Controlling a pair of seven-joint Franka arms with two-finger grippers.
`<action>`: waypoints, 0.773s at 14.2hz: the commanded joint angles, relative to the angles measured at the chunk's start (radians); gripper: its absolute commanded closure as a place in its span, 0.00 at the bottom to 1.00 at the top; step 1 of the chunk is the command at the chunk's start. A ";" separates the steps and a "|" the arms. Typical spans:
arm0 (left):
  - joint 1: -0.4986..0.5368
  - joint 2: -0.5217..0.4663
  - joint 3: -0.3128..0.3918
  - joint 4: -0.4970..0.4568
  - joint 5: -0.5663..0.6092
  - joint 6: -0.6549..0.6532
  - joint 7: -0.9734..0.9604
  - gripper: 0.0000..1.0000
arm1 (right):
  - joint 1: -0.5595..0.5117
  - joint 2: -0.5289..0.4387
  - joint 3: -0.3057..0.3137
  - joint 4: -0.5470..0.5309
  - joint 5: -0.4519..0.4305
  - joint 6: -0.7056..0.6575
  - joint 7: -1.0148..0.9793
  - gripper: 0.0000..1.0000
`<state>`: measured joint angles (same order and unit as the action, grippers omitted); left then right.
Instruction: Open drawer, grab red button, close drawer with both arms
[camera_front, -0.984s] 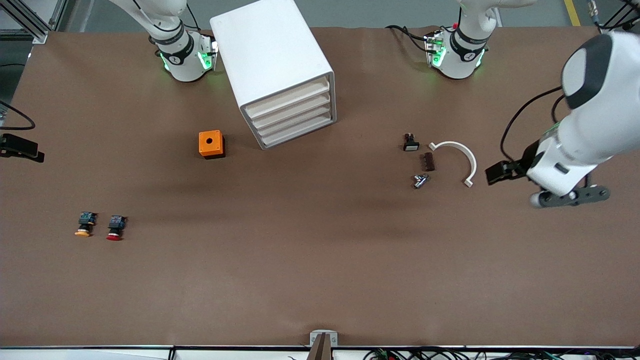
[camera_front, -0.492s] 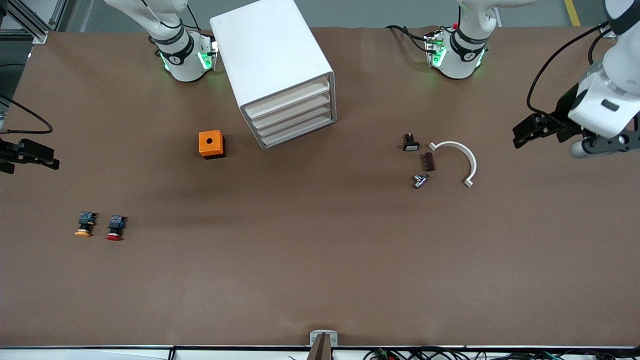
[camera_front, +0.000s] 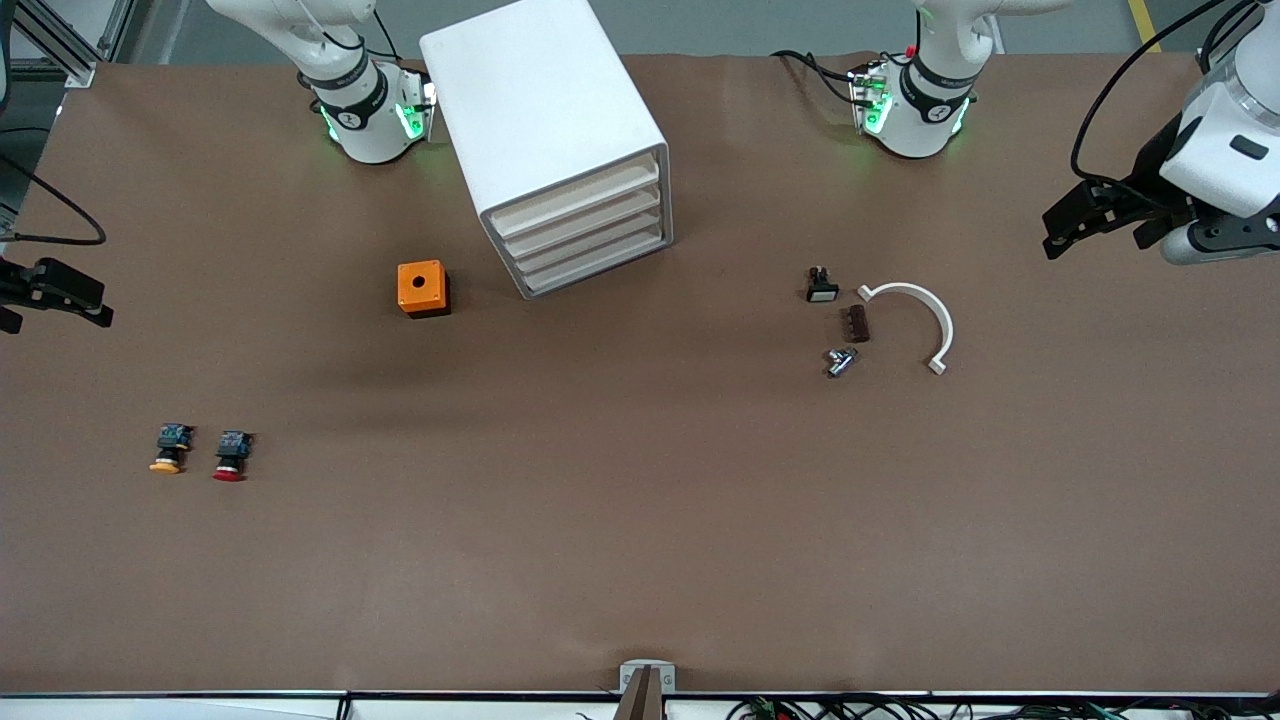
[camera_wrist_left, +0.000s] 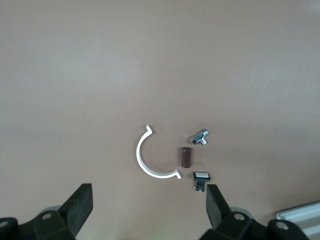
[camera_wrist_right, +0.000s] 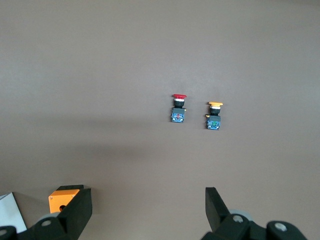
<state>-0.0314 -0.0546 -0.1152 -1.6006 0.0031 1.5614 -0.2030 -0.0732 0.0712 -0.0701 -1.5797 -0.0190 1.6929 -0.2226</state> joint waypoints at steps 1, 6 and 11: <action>0.013 -0.013 0.015 -0.007 -0.025 -0.001 0.057 0.00 | 0.009 -0.005 0.000 0.010 0.005 -0.007 0.006 0.00; 0.012 -0.011 0.020 -0.005 -0.023 0.006 0.044 0.00 | 0.004 -0.004 -0.002 0.010 0.002 -0.009 0.003 0.00; 0.012 -0.014 0.022 -0.005 -0.018 0.037 0.042 0.00 | 0.000 -0.005 -0.002 0.017 -0.002 -0.009 0.002 0.00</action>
<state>-0.0259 -0.0546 -0.0958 -1.6003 -0.0043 1.5834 -0.1754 -0.0717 0.0713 -0.0701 -1.5764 -0.0198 1.6929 -0.2226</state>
